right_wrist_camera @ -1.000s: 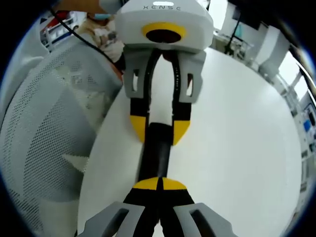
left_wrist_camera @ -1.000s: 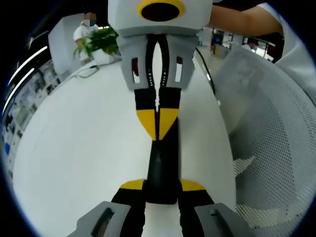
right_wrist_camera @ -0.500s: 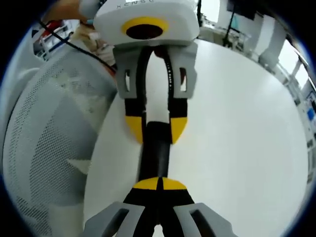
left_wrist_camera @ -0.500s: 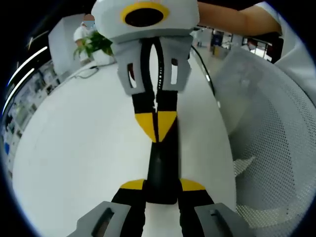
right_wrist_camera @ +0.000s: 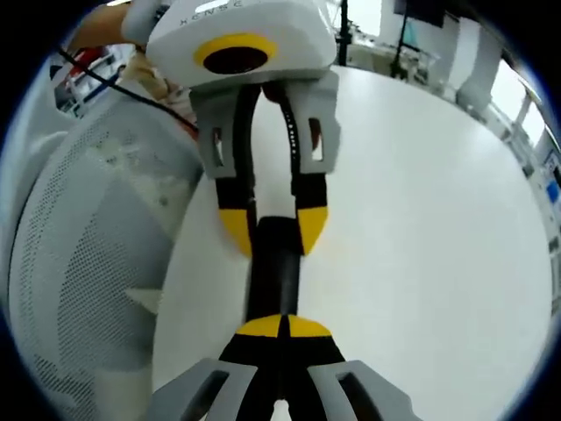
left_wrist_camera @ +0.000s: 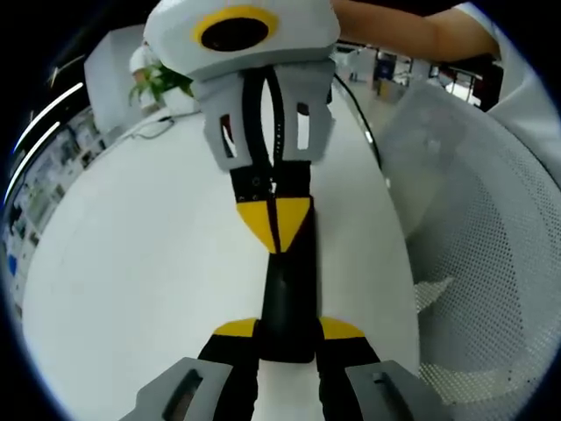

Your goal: Press the specified remote control buttons in sequence, fully releasing each button before pressing the next.

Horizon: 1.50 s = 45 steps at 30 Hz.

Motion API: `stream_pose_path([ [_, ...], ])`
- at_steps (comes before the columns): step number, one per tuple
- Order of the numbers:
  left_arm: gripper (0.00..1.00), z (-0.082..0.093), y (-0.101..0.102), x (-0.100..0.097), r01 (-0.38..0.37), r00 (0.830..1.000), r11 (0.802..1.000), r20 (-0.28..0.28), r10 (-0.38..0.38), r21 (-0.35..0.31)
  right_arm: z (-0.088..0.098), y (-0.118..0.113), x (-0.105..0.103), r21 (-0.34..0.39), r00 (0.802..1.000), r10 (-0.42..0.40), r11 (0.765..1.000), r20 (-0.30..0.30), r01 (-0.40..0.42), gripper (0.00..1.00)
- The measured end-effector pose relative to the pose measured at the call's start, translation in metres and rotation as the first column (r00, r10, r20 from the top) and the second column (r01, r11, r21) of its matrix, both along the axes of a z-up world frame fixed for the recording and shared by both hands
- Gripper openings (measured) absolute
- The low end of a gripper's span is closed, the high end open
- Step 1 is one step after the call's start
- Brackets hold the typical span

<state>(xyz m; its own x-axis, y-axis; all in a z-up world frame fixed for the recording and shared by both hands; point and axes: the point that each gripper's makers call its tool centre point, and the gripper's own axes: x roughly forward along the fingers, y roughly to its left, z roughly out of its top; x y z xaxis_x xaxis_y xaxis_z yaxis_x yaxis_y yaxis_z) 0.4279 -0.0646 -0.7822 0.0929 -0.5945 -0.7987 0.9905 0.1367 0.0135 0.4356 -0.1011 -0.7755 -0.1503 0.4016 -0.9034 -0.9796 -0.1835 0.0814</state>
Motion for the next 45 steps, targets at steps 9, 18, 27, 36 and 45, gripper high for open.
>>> stream_pose_path([
  [9, 0.23, 0.0, -0.001, 0.0, 0.0, 1.0, 1.0, 0.001, 0.0, 0.01, 0.002, -0.001, -0.001, 0.016, 1.0, 0.016, 1.0, 0.027, -0.016, 0.0],
  [18, 0.23, 0.0, -0.001, 0.001, 0.003, 1.0, 1.0, 0.001, -0.003, 0.022, 0.017, -0.004, -0.002, 0.041, 0.997, 0.02, 0.999, 0.079, -0.023, 0.0],
  [27, 0.23, 0.0, -0.001, 0.001, 0.0, 1.0, 1.0, 0.002, 0.0, 0.024, 0.018, -0.01, -0.007, 0.025, 0.995, 0.029, 0.999, 0.1, -0.031, 0.0],
  [36, 0.23, 0.0, -0.001, 0.001, -0.003, 1.0, 1.0, 0.005, 0.003, 0.027, 0.025, -0.009, -0.006, 0.029, 0.992, 0.027, 0.999, 0.121, -0.031, 0.0],
  [45, 0.23, -0.001, 0.0, 0.0, -0.01, 1.0, 1.0, 0.006, 0.01, 0.024, 0.017, -0.006, -0.007, 0.025, 0.992, 0.024, 0.999, 0.125, -0.028, 0.0],
])
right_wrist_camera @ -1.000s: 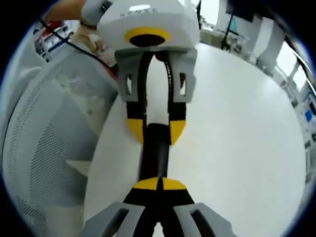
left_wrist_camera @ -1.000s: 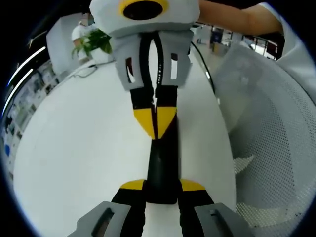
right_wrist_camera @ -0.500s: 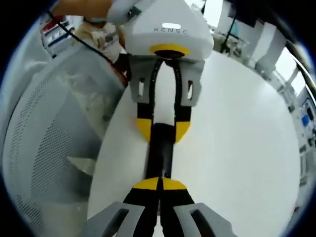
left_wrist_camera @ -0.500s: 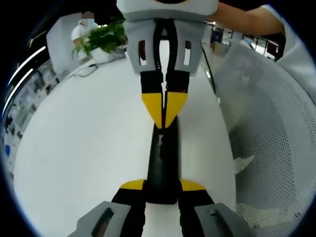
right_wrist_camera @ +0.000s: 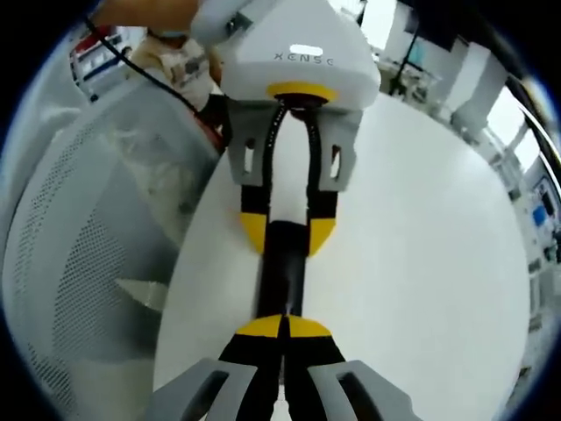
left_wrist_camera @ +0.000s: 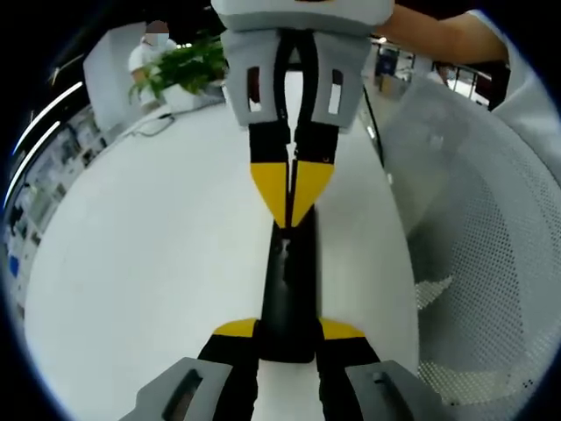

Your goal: Press the specified remote control buttons in sequence, fully releasing each button before pressing the next.

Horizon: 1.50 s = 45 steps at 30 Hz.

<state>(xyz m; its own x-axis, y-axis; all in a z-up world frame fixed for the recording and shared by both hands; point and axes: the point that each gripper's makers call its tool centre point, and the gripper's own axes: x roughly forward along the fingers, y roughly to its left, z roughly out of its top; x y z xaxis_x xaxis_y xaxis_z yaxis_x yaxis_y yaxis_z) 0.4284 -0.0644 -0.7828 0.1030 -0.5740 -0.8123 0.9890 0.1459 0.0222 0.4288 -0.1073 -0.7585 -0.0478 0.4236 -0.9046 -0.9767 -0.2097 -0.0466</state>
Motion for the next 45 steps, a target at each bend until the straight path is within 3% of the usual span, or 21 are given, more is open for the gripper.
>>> stream_pose_path([
  [24, 0.24, 0.0, 0.0, 0.0, 0.0, 1.0, 1.0, -0.005, 0.0, -0.009, -0.015, 0.004, -0.004, -0.023, 0.999, 0.026, 0.999, -0.029, -0.027, 0.0],
  [45, 0.23, 0.0, 0.0, 0.0, 0.003, 1.0, 1.0, -0.008, -0.003, -0.018, -0.016, 0.004, -0.004, -0.054, 0.998, 0.019, 0.998, -0.067, -0.023, 0.0],
])
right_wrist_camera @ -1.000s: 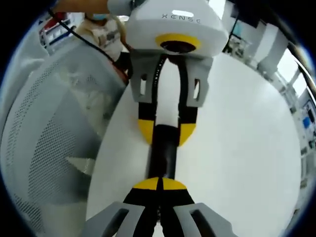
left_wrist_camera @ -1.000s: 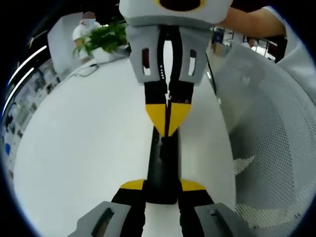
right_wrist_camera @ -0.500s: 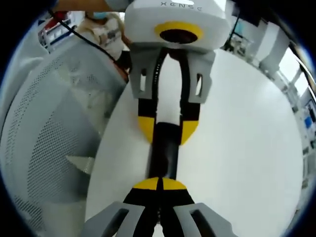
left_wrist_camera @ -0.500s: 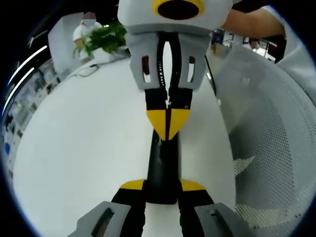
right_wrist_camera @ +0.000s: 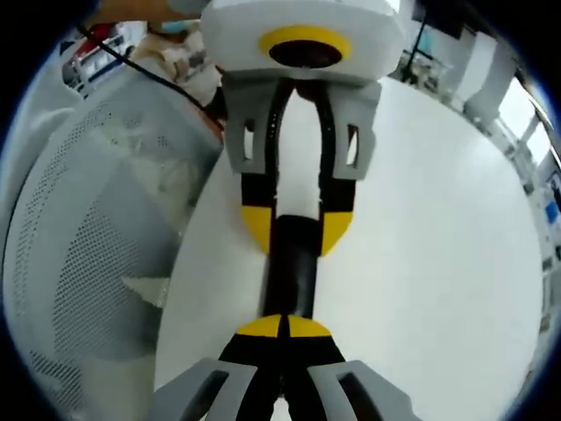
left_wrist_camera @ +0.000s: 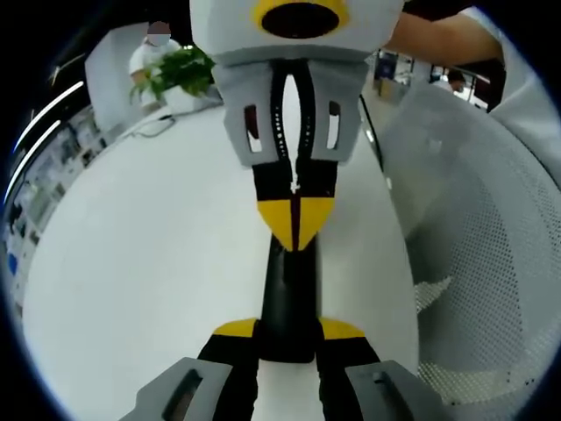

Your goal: Press the specified remote control buttons in sequence, fully releasing each button before pressing the next.

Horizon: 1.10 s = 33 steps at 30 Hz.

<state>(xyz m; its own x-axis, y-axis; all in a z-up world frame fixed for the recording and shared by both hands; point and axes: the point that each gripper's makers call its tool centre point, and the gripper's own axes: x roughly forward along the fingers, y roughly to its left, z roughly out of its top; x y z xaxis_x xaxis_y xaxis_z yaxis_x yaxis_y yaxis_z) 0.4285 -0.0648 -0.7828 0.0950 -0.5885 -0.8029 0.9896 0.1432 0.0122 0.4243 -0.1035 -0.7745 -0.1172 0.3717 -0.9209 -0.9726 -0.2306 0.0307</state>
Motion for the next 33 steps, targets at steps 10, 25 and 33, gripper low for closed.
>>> stream_pose_path([
  [10, 0.23, 0.0, 0.0, -0.001, 0.002, 1.0, 1.0, 0.0, -0.002, 0.007, 0.001, -0.001, -0.001, 0.016, 1.0, -0.013, 1.0, 0.016, 0.013, 0.0],
  [25, 0.23, 0.0, 0.0, 0.0, 0.004, 1.0, 1.0, 0.002, -0.004, 0.021, 0.011, -0.002, -0.002, 0.034, 0.998, -0.011, 0.999, 0.069, 0.009, 0.0],
  [33, 0.23, 0.0, 0.0, 0.0, 0.006, 1.0, 1.0, 0.005, -0.006, 0.028, 0.015, -0.006, -0.003, 0.035, 0.997, -0.02, 0.999, 0.073, 0.018, 0.0],
])
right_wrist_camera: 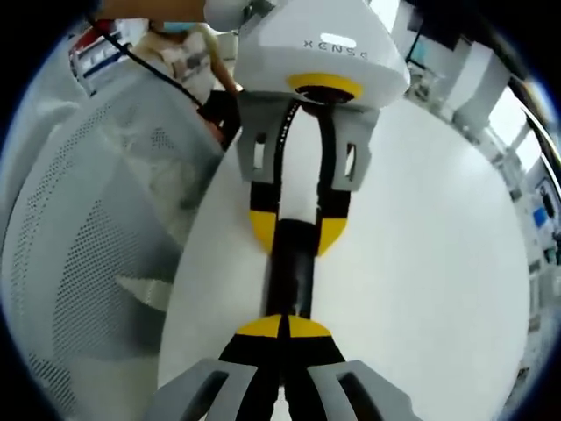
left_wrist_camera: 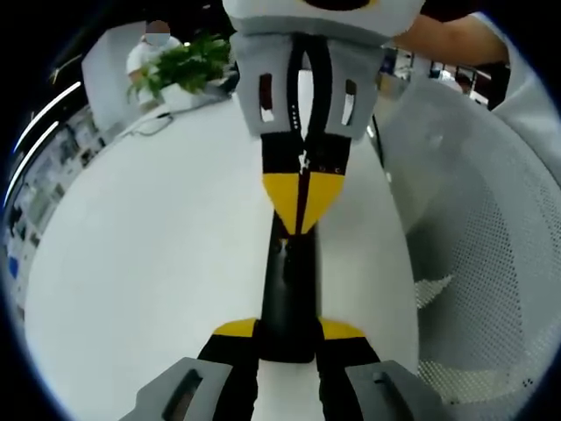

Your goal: Press the specified remote control buttons in sequence, fully releasing each button before pressing the next.

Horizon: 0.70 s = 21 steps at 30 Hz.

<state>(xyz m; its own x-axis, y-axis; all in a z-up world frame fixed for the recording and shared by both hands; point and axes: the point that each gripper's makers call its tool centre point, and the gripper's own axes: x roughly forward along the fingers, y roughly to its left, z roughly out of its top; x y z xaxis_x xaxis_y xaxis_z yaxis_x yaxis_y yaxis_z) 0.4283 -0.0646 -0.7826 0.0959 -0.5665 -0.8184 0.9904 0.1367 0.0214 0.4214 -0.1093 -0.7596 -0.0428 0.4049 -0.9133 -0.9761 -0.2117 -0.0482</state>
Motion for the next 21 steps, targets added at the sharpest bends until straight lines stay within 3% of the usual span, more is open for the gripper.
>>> stream_pose_path([
  [21, 0.23, 0.0005, 0.0, -0.0008, 0.002, 1.0, 1.0, 0.002, -0.002, 0.002, 0.0017, -0.0007, -0.0049, -0.006, 1.0, 0.004, 1.0, -0.001, -0.004, 0.0],
])
